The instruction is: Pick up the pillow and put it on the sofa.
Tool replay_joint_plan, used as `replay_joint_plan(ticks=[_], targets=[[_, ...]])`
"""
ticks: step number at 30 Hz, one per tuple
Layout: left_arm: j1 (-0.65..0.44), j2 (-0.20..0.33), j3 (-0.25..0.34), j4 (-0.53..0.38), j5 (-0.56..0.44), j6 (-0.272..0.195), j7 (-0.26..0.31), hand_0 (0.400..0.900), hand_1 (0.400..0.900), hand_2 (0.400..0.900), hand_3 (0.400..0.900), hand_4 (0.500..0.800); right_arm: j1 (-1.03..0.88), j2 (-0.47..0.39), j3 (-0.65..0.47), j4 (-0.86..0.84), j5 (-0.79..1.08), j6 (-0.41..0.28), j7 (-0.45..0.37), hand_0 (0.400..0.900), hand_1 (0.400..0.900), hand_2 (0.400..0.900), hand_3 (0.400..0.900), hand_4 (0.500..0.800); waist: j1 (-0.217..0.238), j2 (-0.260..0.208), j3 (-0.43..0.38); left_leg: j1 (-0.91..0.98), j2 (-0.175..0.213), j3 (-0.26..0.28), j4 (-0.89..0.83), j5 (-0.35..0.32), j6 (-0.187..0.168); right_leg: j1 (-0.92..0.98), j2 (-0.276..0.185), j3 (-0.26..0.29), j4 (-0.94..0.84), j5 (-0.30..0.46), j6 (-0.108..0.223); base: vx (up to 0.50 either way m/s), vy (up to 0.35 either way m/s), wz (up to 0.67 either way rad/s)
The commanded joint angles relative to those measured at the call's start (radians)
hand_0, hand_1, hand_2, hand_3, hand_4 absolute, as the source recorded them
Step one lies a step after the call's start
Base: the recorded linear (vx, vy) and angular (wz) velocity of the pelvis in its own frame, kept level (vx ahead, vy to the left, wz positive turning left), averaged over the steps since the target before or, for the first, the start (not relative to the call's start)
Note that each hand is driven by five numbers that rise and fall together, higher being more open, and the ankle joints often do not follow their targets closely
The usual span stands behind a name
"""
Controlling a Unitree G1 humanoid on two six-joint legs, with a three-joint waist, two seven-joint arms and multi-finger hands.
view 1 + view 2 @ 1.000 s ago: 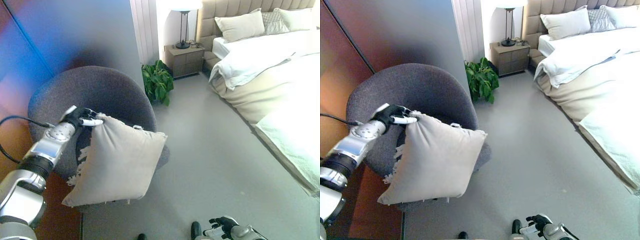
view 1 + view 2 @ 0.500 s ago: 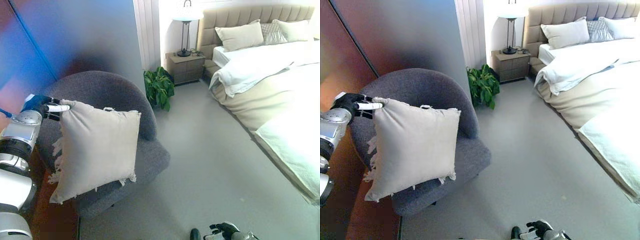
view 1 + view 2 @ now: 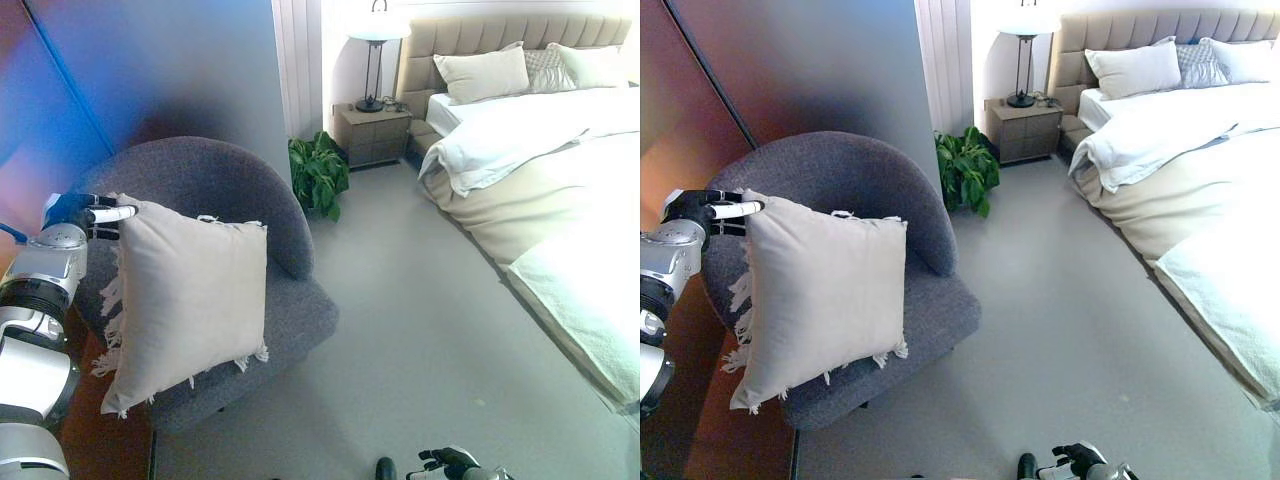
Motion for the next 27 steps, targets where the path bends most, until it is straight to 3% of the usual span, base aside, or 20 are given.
replay_joint_plan(ticks=[1, 13, 18, 24, 27], targets=[[-0.21, 0.067, 0.111, 0.014, 0.02, -0.151, 0.096, 0.9, 0.9, 0.9, 0.9, 0.8, 0.03, -0.056, 0.056, 0.07, 0.015, -0.013, -0.012, 0.9, 0.9, 0.9, 0.9, 0.8, -0.01, 0.041, -0.024, -0.012, -0.116, 0.065, -0.006, -0.053, 0.094, 0.066, 0.023, 0.009, 0.045, -0.148, 0.037, 0.0, 0.0, 0.0], [-0.227, 0.078, 0.107, 0.018, 0.033, -0.171, 0.136, 0.9, 0.9, 0.9, 0.9, 0.8, 0.034, -0.062, 0.065, 0.06, 0.027, -0.02, -0.01, 0.9, 0.9, 0.9, 0.9, 0.8, -0.012, 0.04, -0.017, -0.006, -0.119, 0.067, -0.006, -0.057, 0.095, 0.069, 0.021, 0.012, 0.048, -0.152, 0.037, 0.0, 0.0, 0.0], [-0.227, 0.075, 0.107, -0.006, -0.011, -0.185, 0.131, 0.9, 0.9, 0.9, 0.9, 0.8, 0.039, -0.059, 0.065, 0.058, 0.027, -0.02, -0.009, 0.9, 0.9, 0.9, 0.9, 0.8, -0.011, 0.041, -0.017, -0.003, -0.119, 0.067, -0.006, -0.059, 0.095, 0.073, 0.02, 0.011, 0.049, -0.155, 0.037, 0.0, 0.0, 0.0], [-0.17, 0.043, 0.138, -0.079, -0.112, -0.201, 0.072, 0.9, 0.9, 0.9, 0.9, 0.8, 0.036, -0.053, 0.058, 0.065, 0.021, -0.022, -0.008, 0.9, 0.9, 0.9, 0.9, 0.8, -0.004, 0.042, -0.017, 0.002, -0.118, 0.062, -0.006, -0.06, 0.094, 0.079, 0.021, 0.011, 0.049, -0.158, 0.035, 0.0, 0.0, 0.0], [-0.148, 0.022, 0.147, -0.122, -0.136, -0.167, 0.031, 0.9, 0.9, 0.9, 0.9, 0.8, 0.036, -0.053, 0.053, 0.066, 0.018, -0.027, -0.008, 0.9, 0.9, 0.9, 0.9, 0.8, -0.001, 0.044, -0.017, 0.003, -0.117, 0.06, -0.006, -0.058, 0.092, 0.081, 0.022, 0.01, 0.048, -0.157, 0.035, 0.0, 0.0, 0.0]])
